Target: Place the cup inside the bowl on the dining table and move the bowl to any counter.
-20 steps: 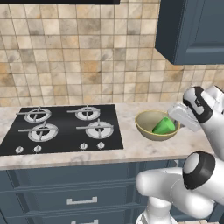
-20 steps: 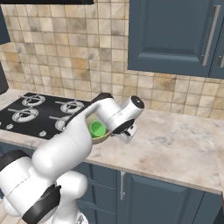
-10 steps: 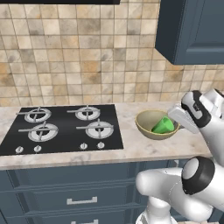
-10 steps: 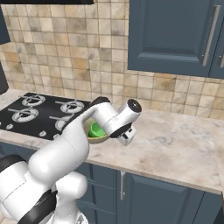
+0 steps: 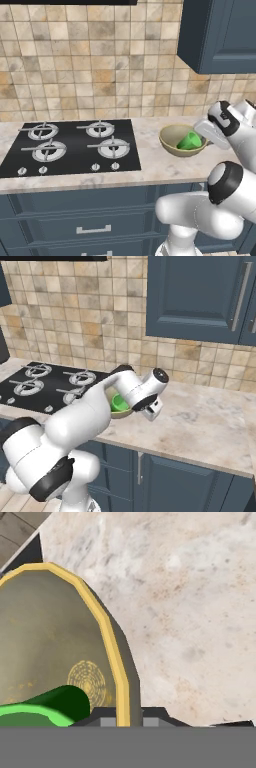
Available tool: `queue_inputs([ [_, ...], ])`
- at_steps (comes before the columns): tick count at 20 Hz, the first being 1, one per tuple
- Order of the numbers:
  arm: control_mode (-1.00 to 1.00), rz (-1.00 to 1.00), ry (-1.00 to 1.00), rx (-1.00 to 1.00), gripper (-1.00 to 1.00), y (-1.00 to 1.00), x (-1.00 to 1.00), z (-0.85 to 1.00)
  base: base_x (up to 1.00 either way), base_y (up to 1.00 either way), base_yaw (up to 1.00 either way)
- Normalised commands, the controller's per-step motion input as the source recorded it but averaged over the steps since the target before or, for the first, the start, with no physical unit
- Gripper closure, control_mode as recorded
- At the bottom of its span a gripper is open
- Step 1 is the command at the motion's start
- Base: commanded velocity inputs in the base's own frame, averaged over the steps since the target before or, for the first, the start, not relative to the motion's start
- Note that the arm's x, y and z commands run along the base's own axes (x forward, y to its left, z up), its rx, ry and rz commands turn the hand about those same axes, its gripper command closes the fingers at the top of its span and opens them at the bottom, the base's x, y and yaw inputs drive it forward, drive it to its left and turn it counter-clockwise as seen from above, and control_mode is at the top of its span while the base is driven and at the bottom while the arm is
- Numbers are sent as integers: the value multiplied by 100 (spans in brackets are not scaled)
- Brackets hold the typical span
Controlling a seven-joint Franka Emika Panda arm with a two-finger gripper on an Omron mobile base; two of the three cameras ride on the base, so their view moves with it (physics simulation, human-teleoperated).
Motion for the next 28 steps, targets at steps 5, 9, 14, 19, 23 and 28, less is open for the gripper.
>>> queue_inputs([
  [5, -100, 0, 0, 0, 100, -30, 18, 0, 0, 0, 0],
  [9, -100, 0, 0, 0, 100, -27, 4, 0, 0, 0, 0],
  [14, -100, 0, 0, -1, 100, -24, 2, 0, 0, 0, 0],
  [19, -100, 0, 0, 0, 100, -20, 2, 0, 0, 0, 0],
  [23, -100, 0, 0, 0, 100, -11, 1, -4, 0, 0, 0],
  [28, -100, 0, 0, 0, 100, -4, 0, -8, 0, 0, 0],
])
